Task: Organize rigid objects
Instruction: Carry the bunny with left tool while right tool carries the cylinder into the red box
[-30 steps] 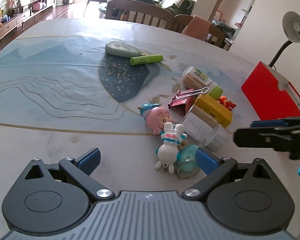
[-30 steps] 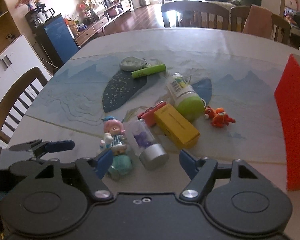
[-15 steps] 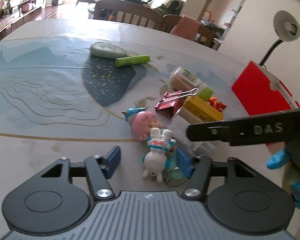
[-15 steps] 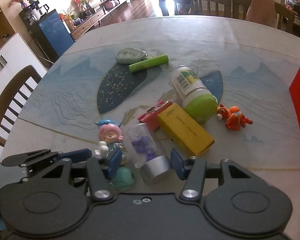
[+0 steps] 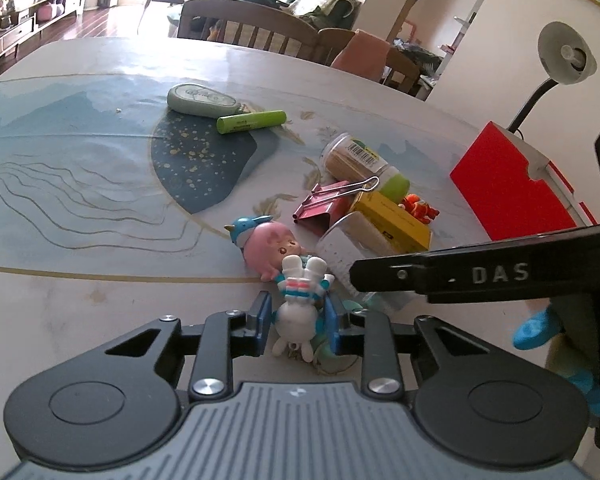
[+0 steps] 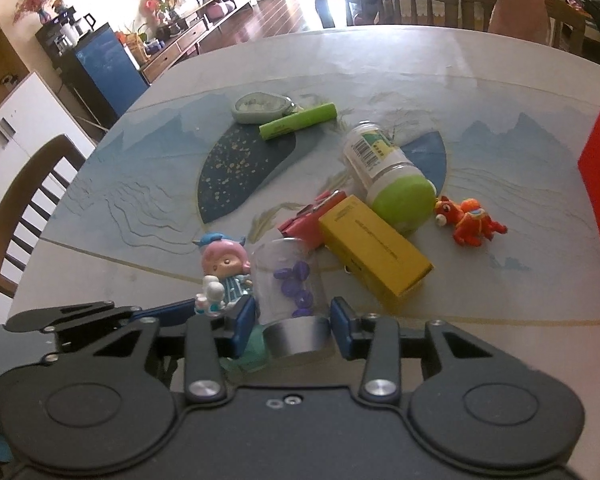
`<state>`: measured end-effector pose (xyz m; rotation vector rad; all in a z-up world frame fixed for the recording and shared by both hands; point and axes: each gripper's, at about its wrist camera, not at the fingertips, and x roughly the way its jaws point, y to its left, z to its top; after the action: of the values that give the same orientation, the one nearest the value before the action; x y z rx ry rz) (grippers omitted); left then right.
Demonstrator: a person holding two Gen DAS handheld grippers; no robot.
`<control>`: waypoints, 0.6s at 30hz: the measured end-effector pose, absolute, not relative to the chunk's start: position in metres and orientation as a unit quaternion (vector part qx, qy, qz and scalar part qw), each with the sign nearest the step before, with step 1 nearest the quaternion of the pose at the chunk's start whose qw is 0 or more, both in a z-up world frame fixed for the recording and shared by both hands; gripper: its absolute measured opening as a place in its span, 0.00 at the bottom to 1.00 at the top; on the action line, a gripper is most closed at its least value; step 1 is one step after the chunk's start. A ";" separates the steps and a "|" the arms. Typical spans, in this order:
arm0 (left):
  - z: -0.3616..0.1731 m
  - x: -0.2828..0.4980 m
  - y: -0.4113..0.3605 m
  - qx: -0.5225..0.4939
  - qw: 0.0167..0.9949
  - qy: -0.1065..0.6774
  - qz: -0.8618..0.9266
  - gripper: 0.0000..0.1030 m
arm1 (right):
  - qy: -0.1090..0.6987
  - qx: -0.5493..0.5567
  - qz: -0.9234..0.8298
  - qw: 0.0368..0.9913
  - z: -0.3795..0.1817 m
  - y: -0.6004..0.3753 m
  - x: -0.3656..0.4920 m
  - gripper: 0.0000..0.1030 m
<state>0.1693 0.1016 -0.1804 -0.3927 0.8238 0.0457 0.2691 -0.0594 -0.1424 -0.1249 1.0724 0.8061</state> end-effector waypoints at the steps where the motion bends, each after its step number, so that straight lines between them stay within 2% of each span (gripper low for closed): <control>1: -0.179 0.169 0.101 -0.191 0.896 0.399 0.023 0.26 | 0.496 -0.054 0.375 0.781 -0.140 -0.061 0.268 0.39; 18: -0.125 0.152 0.088 -0.197 0.892 0.406 0.013 0.26 | 0.474 -0.034 0.366 0.800 -0.078 -0.116 0.243 0.39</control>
<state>0.1520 0.0881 -0.1251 -0.4095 0.8430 0.0264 0.2430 -0.1158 -0.0776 -0.0739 1.0158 0.7855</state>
